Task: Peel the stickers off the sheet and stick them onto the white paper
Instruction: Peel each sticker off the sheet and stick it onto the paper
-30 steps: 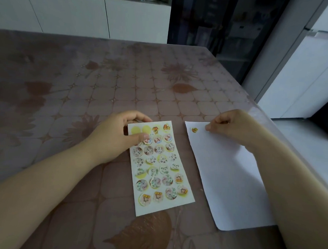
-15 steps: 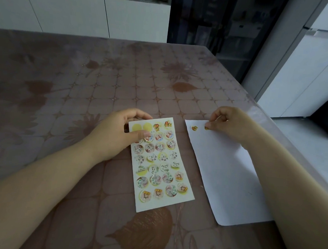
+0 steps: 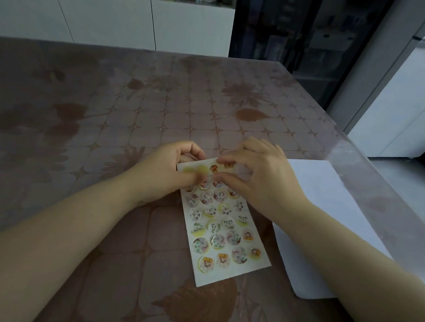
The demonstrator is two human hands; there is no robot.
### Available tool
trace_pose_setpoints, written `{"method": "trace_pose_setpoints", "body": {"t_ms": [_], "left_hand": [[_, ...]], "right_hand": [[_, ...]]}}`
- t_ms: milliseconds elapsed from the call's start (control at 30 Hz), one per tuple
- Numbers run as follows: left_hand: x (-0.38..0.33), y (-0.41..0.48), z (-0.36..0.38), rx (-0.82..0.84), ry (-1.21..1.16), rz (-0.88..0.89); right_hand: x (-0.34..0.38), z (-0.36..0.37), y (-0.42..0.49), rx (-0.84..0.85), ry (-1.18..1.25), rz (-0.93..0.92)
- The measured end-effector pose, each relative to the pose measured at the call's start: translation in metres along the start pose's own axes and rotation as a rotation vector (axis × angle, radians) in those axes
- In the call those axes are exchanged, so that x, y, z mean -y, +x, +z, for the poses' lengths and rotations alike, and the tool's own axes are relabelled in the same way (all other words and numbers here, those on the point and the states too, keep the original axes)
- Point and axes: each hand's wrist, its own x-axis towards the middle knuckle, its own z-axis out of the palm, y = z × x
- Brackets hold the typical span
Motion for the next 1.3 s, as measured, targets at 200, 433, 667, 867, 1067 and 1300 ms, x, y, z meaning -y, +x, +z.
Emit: {"method": "trace_pose_setpoints", "body": {"t_ms": [200,433,667,867,1067,1300], "left_hand": [[-0.001,0.001,-0.002,0.04,-0.175,-0.023],[-0.002,-0.001,-0.002,0.05,-0.186,-0.024],[-0.003,0.001,0.005,-0.077,-0.201,-0.005],[0.0,0.001,0.007,-0.129,-0.025,-0.017],[-0.01,-0.004,0.009,-0.093,-0.043,-0.014],[-0.009,-0.003,0.008,-0.073,0.004,-0.038]], "right_hand": [[0.004,0.009,-0.002,-0.092,-0.002,0.069],[0.008,0.01,-0.004,-0.106,0.094,0.144],[0.01,0.01,-0.003,-0.137,0.155,0.151],[0.005,0.008,-0.002,-0.072,0.233,0.128],[0.003,0.002,-0.001,0.034,0.53,0.367],[0.008,-0.003,0.0,0.09,0.594,0.393]]}}
